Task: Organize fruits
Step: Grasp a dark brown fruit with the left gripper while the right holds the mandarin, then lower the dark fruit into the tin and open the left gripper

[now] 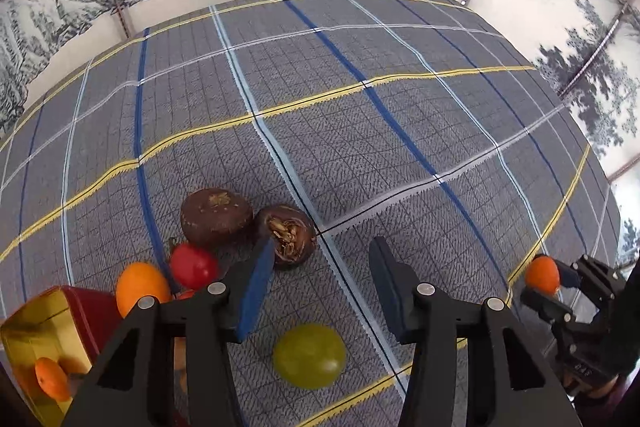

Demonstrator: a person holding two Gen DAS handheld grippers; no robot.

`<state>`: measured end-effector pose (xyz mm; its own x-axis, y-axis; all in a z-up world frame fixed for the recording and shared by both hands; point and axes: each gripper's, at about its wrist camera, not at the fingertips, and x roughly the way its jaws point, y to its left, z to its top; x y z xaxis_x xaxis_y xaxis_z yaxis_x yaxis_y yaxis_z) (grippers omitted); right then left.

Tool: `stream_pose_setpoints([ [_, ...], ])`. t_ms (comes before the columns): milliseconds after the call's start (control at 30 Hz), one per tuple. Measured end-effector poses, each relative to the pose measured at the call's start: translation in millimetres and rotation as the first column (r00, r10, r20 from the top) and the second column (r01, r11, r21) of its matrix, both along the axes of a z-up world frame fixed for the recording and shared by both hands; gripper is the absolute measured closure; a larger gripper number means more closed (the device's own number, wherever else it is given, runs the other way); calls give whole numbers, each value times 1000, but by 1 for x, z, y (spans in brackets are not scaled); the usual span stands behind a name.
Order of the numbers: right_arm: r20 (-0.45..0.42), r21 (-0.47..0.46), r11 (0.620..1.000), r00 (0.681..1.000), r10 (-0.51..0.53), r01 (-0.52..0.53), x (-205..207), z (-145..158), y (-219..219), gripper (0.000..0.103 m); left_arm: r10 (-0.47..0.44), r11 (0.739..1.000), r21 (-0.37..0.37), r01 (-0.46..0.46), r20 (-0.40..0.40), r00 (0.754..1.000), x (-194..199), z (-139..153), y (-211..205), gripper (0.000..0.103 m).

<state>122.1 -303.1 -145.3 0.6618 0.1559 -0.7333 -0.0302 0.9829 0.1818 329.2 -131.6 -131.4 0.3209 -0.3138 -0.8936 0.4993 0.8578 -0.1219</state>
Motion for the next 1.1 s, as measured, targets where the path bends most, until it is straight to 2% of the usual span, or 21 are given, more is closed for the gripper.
stream_pose_setpoints([
  [100, 3, 1, 1000, 1000, 5, -5, 0, 0, 1, 70, 14, 1000, 10, -15, 53, 998, -1, 7, 3, 53],
  [233, 0, 11, 1000, 1000, 4, -4, 0, -1, -1, 70, 15, 999, 29, -16, 29, 999, 3, -2, 2, 53],
  [300, 0, 17, 1000, 1000, 1, -1, 0, -1, -1, 70, 5, 998, 60, -8, 57, 998, 3, -6, -2, 53],
  [367, -3, 14, 1000, 1000, 3, -3, 1, -1, 0, 70, 4, 998, 55, -7, 63, 998, 5, -8, -2, 53],
  [433, -5, 11, 1000, 1000, 8, -8, 1, -1, 1, 70, 8, 999, 46, -11, 56, 998, 9, -11, -1, 53],
  [467, -6, 9, 1000, 1000, 9, -9, 1, -1, 2, 70, 9, 999, 44, -11, 45, 999, 12, -13, -1, 61],
  [500, -8, 8, 1000, 1000, 9, -9, 1, -1, 2, 70, 7, 999, 31, -8, 3, 1000, 17, -20, 0, 64],
  [633, -23, 16, 1000, 1000, -4, 4, 3, -4, -1, 70, 7, 1000, 16, -7, 1, 1000, 13, -19, -1, 65],
  [700, -26, 19, 1000, 1000, -9, 9, 4, -4, -2, 70, 6, 1000, -12, -5, 24, 1000, 1, -9, 3, 65],
  [867, -30, 0, 1000, 999, -12, 12, 6, -5, 0, 70, 59, 991, -125, -44, 118, 991, -67, 46, 49, 65],
  [967, -32, -11, 1000, 999, -13, 13, 7, -5, 2, 69, 94, 989, -124, -77, 144, 985, -106, 64, 82, 65],
  [1100, -33, -24, 1000, 999, -14, 13, 7, -5, 3, 69, 166, 982, -115, -152, 125, 978, -147, 72, 130, 65],
])
